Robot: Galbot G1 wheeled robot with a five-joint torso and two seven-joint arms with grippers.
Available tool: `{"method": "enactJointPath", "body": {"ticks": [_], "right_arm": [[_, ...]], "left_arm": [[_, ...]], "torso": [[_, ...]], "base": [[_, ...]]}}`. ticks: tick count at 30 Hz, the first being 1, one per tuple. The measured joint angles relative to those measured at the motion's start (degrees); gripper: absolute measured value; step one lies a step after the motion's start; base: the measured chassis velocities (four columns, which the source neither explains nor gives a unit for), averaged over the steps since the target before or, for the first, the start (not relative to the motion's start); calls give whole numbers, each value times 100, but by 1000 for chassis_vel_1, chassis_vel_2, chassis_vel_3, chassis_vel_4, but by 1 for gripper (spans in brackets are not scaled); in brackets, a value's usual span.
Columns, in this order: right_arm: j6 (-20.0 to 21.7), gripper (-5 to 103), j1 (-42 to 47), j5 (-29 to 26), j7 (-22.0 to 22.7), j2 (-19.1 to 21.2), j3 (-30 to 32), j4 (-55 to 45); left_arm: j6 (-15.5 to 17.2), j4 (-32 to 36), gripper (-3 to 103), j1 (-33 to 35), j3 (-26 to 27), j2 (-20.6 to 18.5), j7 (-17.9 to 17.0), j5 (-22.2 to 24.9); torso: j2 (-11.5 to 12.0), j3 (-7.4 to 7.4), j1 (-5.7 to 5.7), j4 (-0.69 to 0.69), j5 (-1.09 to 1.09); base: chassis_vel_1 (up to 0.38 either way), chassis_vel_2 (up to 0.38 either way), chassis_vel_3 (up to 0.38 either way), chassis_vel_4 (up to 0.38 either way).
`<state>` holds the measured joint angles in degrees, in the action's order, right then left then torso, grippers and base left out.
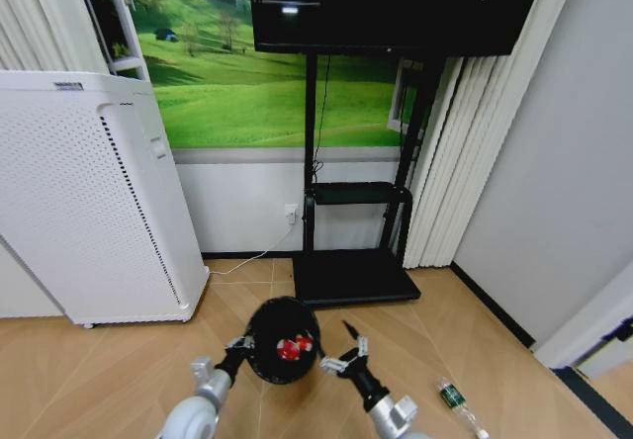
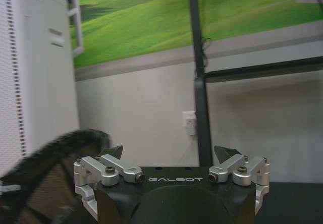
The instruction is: Pick up the trash bin and place the garbage on the floor into it.
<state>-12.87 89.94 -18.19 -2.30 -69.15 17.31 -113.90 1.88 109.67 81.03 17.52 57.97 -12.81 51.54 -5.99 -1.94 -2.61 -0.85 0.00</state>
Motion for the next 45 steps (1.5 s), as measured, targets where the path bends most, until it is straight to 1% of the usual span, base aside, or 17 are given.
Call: {"method": "enactJointPath", "body": {"ticks": [2,4,7,12,15,21,26,31,33,35,37,38,40,41,42,44,45], "right_arm": [[67,100,33,-88,186,22,162,14],[93,99,43,-104,229,23,191,18],[241,97,45,-145,377,1,230,168],[256,94,43,-155,383,-46,204,342],[238,93,49,-136,383,-134,205,567],[139,93,-1,-42,393,-168,215,747],[123,93,-19,1,435,-153,239,820],[169,93,-48,15,569,-137,226,896],[227,93,-108,78,761,-153,209,968],[275,93,-129,153,848,-157,215,996],[555,97,-182,314,1130,-175,235,1107],[555,97,-182,314,1130,-175,235,1107],[995,100,-282,447,1484,-180,271,1316],[995,100,-282,447,1484,-180,271,1316],[1184,100,-379,515,1626,-177,290,1519],[1312,100,-469,549,1687,-166,313,1709],[1486,100,-640,564,1739,-142,358,2004]], "left_arm": [[31,156,3,83,262,22,-149,177],[43,194,3,108,321,31,-184,222],[88,447,3,440,769,193,-325,402],[103,615,3,792,1109,346,-385,383],[137,765,3,1273,1484,535,-443,111],[153,919,3,1608,1800,752,-495,133],[160,920,3,1639,1963,818,-522,227],[165,907,3,1583,2004,837,-552,297],[168,906,3,1563,1993,850,-568,308],[170,905,3,1568,1988,856,-568,308],[171,901,3,1594,1998,883,-568,307],[171,901,3,1594,1998,883,-568,307],[173,936,3,1634,2046,922,-593,358],[173,936,3,1634,2046,922,-593,358],[181,974,3,1651,2075,937,-621,419],[188,1001,3,1663,2105,946,-645,473],[197,1014,3,1687,2154,955,-664,527]], "torso": [[0,0,0,-2,0],[0,0,0,-3,0],[0,0,0,-3,0],[0,0,0,0,0],[0,0,0,0,0],[0,0,0,-2,1],[0,0,0,-2,-1],[0,0,0,-2,-1],[0,-1,0,-2,3],[0,0,0,-3,-1],[0,0,0,-3,2],[0,0,0,-3,2],[0,0,0,-1,-3],[0,0,0,-1,-3],[0,0,0,-1,0],[-1,0,0,-1,0],[0,0,0,0,0]], "base": [[0,0,0,0],[0,0,0,0],[0,0,0,0],[0,0,0,0],[-16,-36,53,28],[-95,-107,86,109],[-207,-198,176,195],[-239,-225,227,239],[-177,-196,227,153],[-66,-139,132,144],[-33,-25,14,29],[0,0,0,0],[17,41,-38,-63],[17,79,-52,-63],[74,79,-40,-31],[67,72,-40,-50],[0,0,0,0]]}}
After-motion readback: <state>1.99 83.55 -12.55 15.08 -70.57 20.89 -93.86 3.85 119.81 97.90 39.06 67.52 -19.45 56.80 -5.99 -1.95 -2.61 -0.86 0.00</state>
